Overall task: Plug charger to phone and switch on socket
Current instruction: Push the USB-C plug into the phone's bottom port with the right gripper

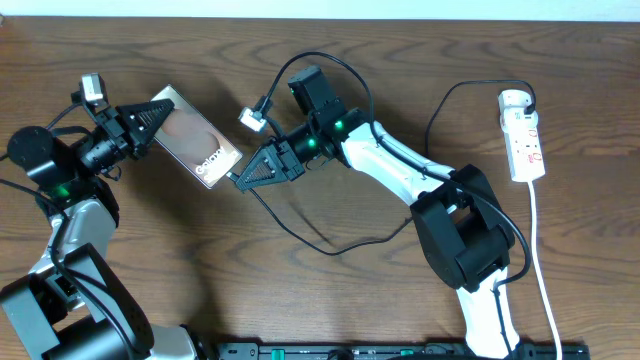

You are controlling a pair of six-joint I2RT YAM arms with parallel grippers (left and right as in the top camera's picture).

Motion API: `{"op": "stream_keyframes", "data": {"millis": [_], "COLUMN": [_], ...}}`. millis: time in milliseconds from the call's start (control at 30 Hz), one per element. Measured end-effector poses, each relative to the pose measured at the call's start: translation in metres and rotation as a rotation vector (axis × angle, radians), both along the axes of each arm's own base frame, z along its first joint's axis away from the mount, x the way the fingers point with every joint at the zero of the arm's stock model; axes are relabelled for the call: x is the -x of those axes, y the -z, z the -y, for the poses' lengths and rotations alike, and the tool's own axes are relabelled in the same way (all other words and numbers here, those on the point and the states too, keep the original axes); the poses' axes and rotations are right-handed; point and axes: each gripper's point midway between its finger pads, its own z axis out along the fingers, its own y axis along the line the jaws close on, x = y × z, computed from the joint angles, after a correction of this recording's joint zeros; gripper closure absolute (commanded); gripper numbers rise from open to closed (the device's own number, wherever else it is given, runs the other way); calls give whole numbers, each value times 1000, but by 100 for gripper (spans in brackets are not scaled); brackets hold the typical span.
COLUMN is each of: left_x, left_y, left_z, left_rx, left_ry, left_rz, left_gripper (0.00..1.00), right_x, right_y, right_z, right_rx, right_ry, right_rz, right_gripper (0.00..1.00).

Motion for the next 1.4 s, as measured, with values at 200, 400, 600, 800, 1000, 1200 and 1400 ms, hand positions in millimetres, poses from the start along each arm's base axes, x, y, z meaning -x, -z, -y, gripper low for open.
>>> {"op": "stream_keyframes", "data": {"millis": [200,400,600,800,1000,1200,1400], "left_x": [-1,-2,-5,-8,-10,-11,-12], "left_y": [0,0,-1,-1,-1,-2,-2], "left_z": [-1,-2,-5,-3,0,-1,-1], "left_rx": [0,-2,-1,-3,-10,-12,-13], "left_ry": [-4,-16,-43,-50,-55,-63,-68], "left_rz": [1,4,7,11,21,24,26], "left_gripper": [92,93,93,93,93,93,93], "right_x": [-1,-3,-7,-8,-9,-14,-17], "right_y": [0,-1,-4,-4,-3,-2,-1], "right_z": [-1,-2,-5,-6,-6,-6,-5], "right_rx": [10,19,17,31,30,26,33], "right_ry": [3,12,23,28,30,39,48], "right_rz": [-12,-16,-6,-24,-22,-17,-21], "right_gripper": [99,99,99,99,99,99,99]}}
